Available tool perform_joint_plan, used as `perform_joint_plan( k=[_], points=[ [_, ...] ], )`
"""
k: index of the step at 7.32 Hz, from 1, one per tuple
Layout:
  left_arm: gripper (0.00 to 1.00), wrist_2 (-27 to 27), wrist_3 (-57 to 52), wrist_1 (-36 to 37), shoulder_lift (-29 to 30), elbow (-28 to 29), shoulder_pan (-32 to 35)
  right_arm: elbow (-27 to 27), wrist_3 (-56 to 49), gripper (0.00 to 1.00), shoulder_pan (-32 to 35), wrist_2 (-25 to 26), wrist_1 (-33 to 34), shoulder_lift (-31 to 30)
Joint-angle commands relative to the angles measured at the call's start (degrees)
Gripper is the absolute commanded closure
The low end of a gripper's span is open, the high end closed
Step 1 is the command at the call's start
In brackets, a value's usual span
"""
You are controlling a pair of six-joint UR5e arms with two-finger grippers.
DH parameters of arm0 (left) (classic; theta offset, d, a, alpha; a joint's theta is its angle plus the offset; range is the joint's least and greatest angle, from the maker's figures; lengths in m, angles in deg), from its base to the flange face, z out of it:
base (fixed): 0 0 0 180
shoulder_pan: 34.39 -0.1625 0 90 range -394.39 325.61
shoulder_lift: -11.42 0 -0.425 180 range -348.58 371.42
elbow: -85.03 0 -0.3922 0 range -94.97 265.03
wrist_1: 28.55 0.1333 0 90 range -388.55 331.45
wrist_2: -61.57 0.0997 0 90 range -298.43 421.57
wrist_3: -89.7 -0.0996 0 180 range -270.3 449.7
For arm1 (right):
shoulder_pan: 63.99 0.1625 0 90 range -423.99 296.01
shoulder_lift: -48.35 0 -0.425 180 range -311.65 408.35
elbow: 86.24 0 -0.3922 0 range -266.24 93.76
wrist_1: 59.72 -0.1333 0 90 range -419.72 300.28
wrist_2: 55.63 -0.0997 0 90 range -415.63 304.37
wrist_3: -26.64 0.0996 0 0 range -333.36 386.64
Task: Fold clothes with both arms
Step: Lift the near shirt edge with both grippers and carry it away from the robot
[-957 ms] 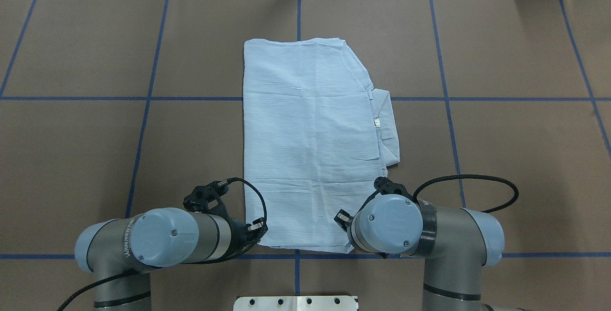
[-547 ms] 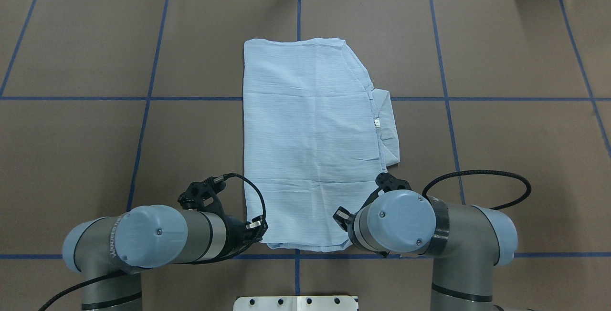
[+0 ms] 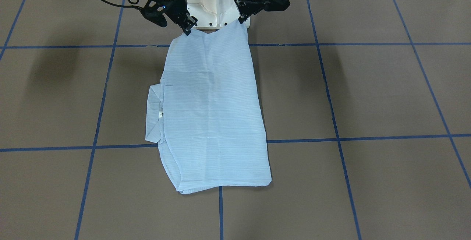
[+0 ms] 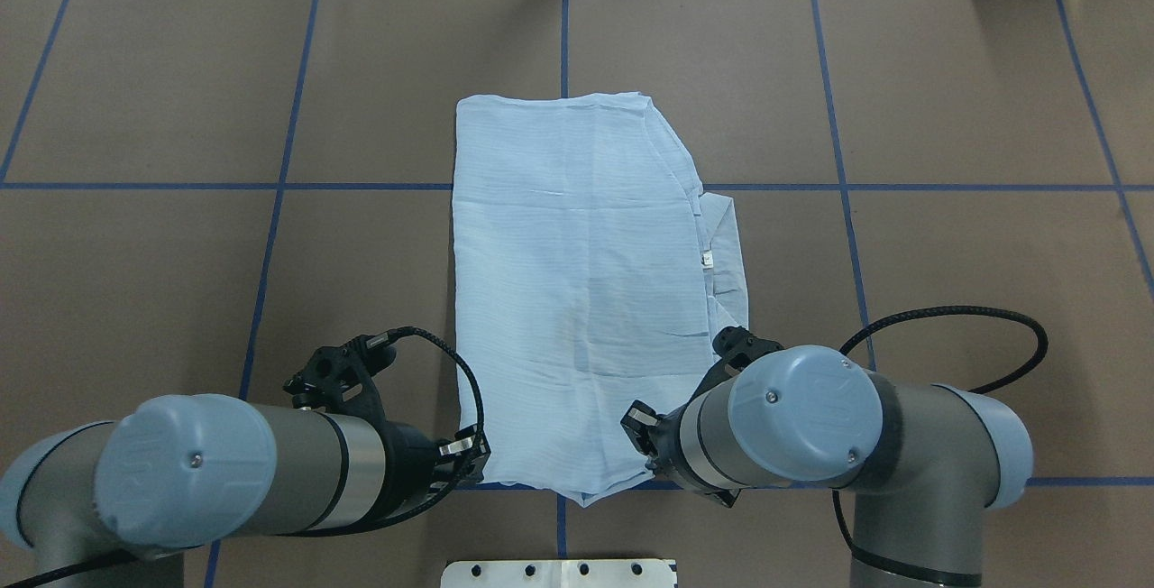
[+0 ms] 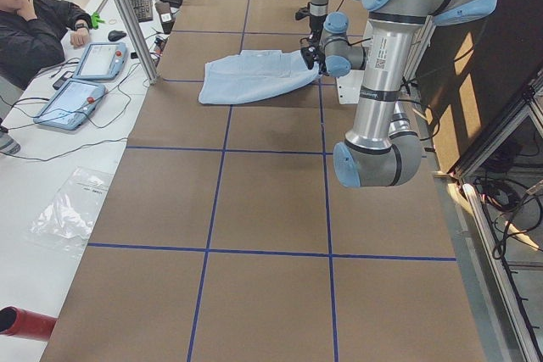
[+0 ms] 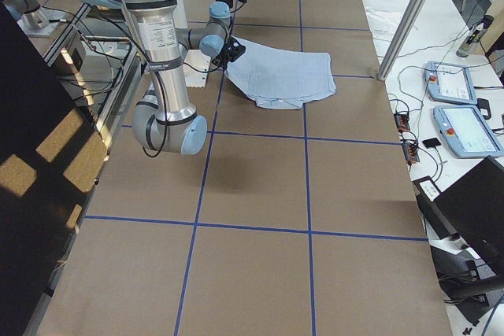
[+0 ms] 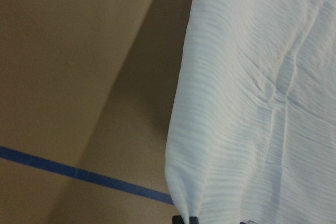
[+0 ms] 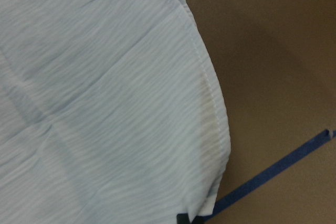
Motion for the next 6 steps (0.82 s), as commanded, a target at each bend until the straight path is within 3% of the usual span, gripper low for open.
perform_joint_plan(
  k=[1,4,6],
  points=[
    [1.0,-0.2,0.4,5.3,0.1,-5.2,-2.6,-3.6,0.0,1.0,1.6,-9.1,-0.1,0.0],
    [1.0,-1.0,-0.3,6.7,0.0,-5.3,-2.2,-2.8,-1.6,1.0,4.2,-9.4,0.0,0.4],
    [1.0,-2.5,-8.1,6.8,0.6,-2.4,7.1,0.6,-8.0,1.0,9.6,-8.7,0.0,1.0]
  ],
)
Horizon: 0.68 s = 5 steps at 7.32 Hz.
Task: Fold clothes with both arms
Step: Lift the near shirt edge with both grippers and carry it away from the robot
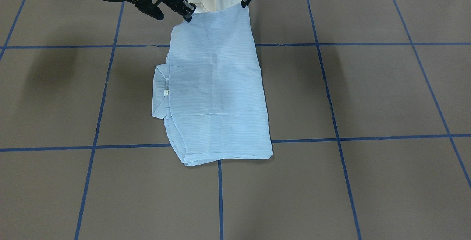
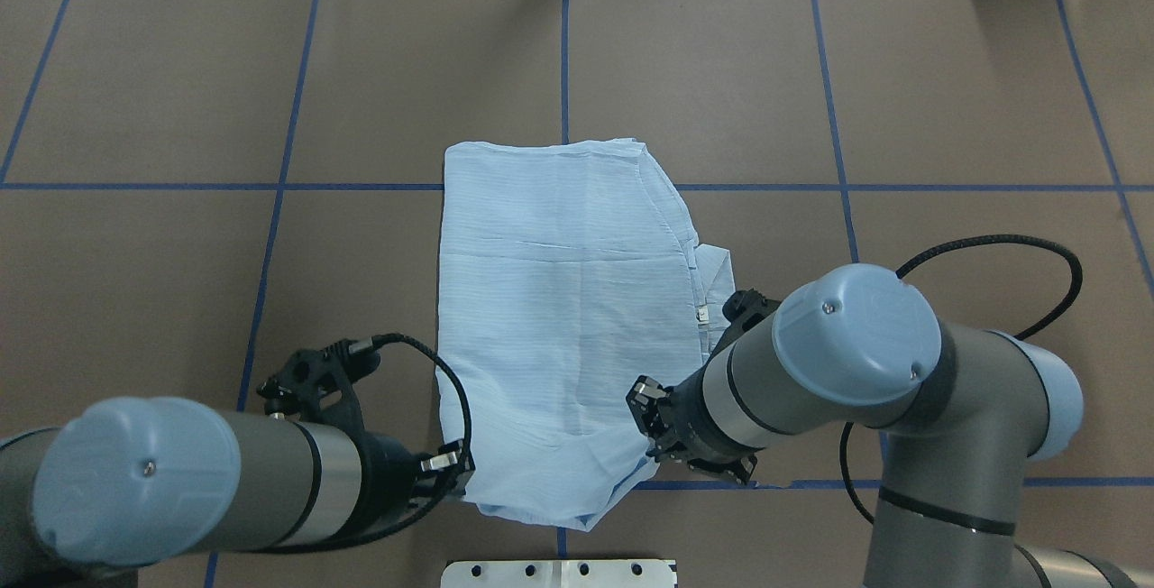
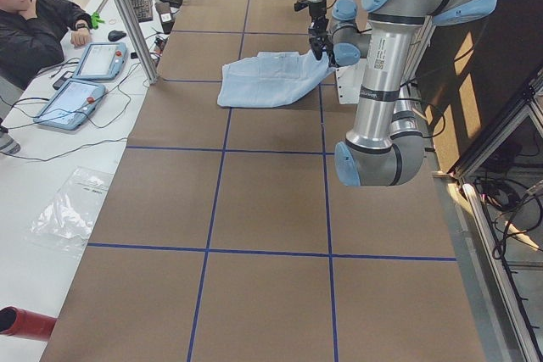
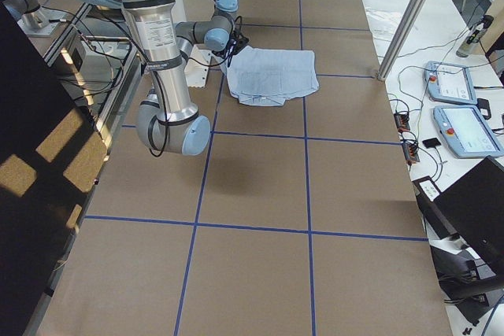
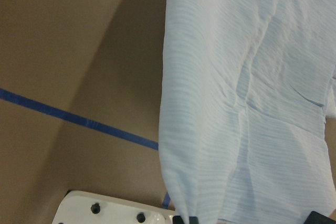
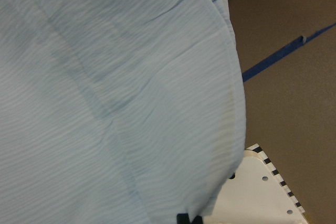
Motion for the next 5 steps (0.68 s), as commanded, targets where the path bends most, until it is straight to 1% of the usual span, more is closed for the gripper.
perform_joint_plan(
  k=[1,2,3,4,5],
  points=[
    [1.0,-4.8,-7.4,0.0,0.4,3.7,10.3,3.0,-6.7,1.0,5.8,0.2,-0.1,1.1],
    [1.0,-5.5,-10.3,-0.2,2.4,6.3,13.9,6.0,-8.5,1.0,7.1,0.6,-0.3,3.2],
    [1.0,-5.7,-11.8,-0.5,4.3,9.5,17.2,10.8,-13.1,1.0,9.1,1.4,-0.5,6.4],
    [1.0,-6.2,-14.1,-1.8,5.1,12.8,18.8,14.6,-16.2,1.0,11.6,1.4,-0.8,8.6],
    [1.0,-6.3,-14.4,-5.4,6.5,16.8,20.0,17.6,-18.4,1.0,14.2,1.4,-0.7,11.1]
  ],
)
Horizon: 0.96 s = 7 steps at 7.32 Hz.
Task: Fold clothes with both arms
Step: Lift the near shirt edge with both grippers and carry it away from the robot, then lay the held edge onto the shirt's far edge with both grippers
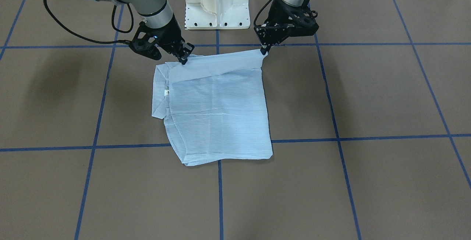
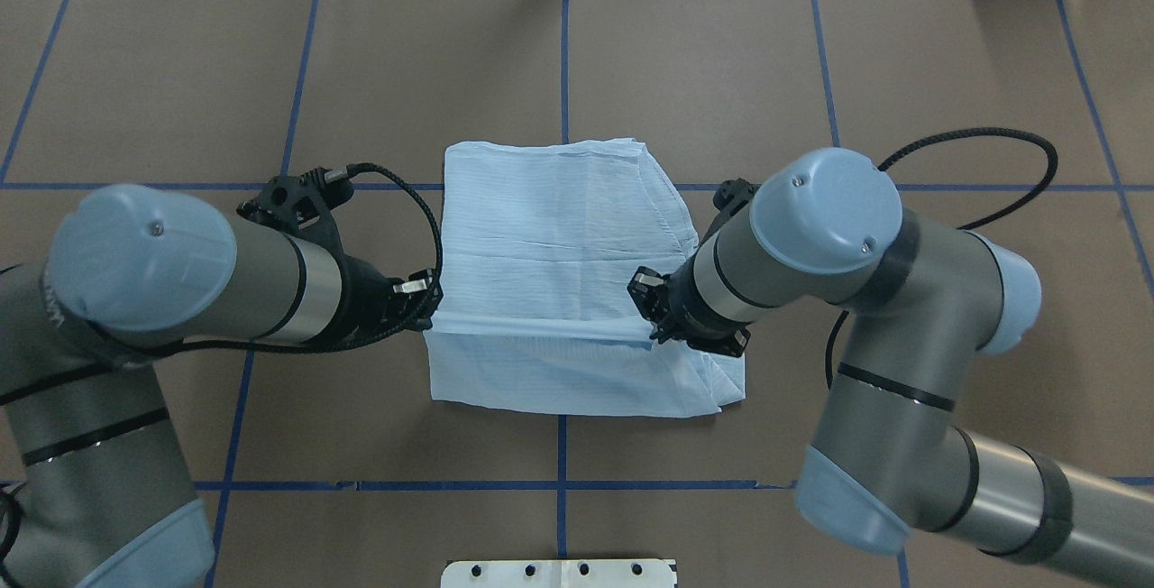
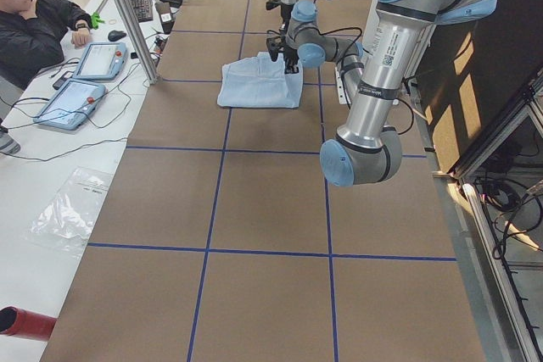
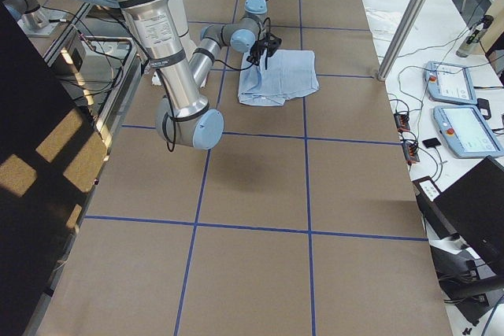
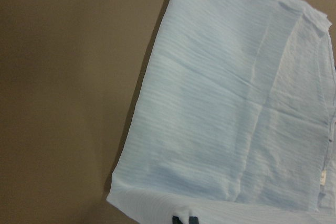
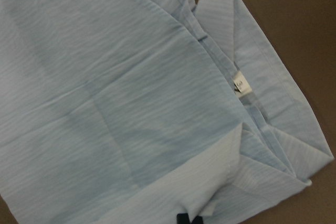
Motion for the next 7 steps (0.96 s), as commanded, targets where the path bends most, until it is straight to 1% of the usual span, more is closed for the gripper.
perform_joint_plan(
  k=[1,2,3,4,5,6,7],
  points=[
    [1.0,-0.4,-1.4,-7.1,2.6,8.7,3.4,6.7,-5.7,1.0,4.6,0.1,-0.1,5.0],
    [1.0,-2.8,-2.6,-9.7,2.9,11.1,5.6,10.6,-7.9,1.0,6.1,0.1,-0.1,7.6],
    [1.0,-4.1,-5.5,-10.4,3.6,13.1,7.8,15.3,-8.5,1.0,7.4,0.1,-2.1,10.4],
    [1.0,-4.1,-6.5,-11.6,5.1,16.2,8.8,20.0,-8.9,1.0,8.2,0.1,-5.6,12.0],
    [1.0,-4.1,-6.5,-15.5,5.9,19.9,9.4,24.4,-9.2,1.0,9.3,0.1,-9.8,13.0],
    [1.0,-4.1,-6.5,-20.0,6.8,23.8,9.6,28.3,-9.4,1.0,9.8,0.1,-12.4,14.8],
    [1.0,-4.1,-6.4,-21.8,8.2,27.1,9.7,32.3,-10.2,1.0,9.9,0.3,-12.6,17.7]
  ],
)
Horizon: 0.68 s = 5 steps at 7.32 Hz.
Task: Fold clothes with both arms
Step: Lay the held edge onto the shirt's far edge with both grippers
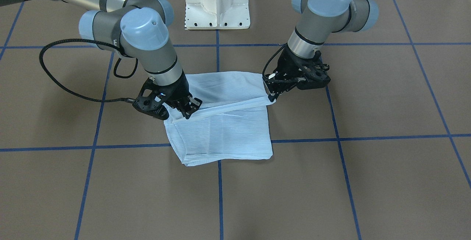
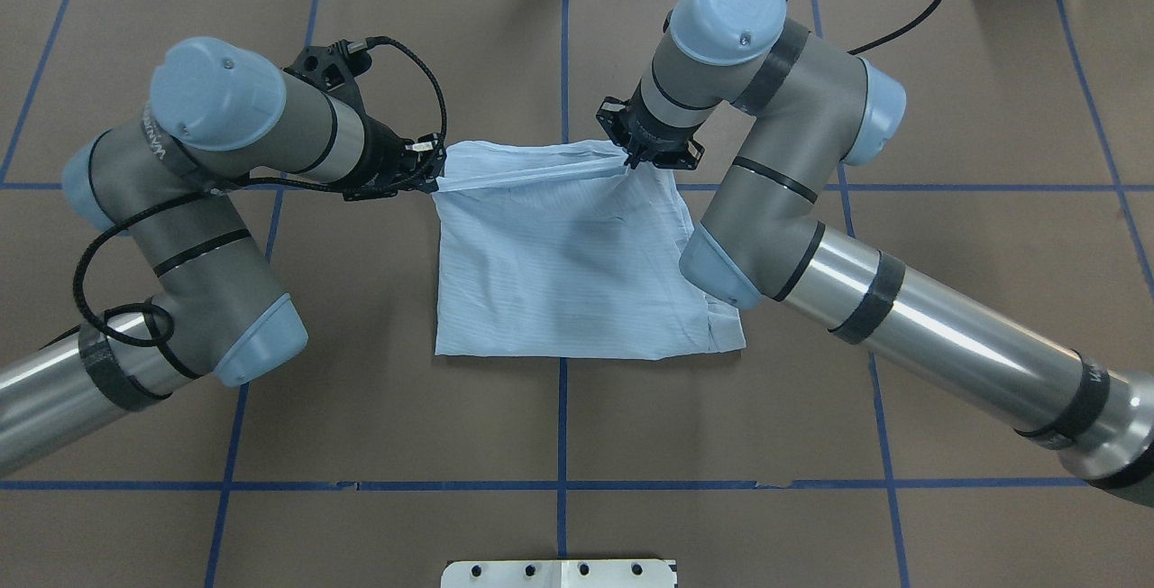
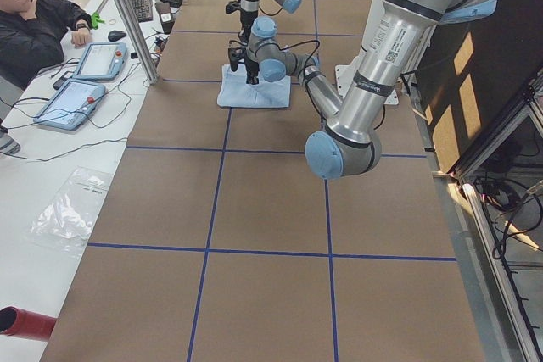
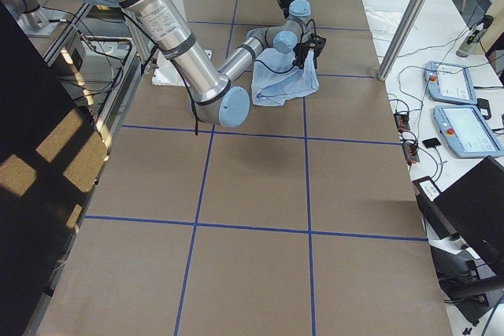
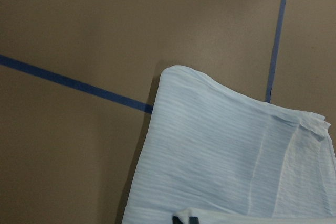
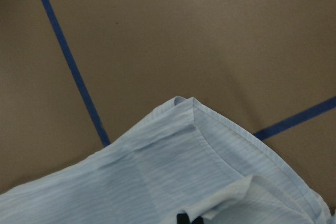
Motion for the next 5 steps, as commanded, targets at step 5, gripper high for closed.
perform_joint_plan(
  k=[5],
  points=[
    [1.0,0.0,-0.4,-10.5,2.3,12.2,1.9,19.9,-3.1,1.0,0.5,2.0,-7.9,9.5]
  ],
)
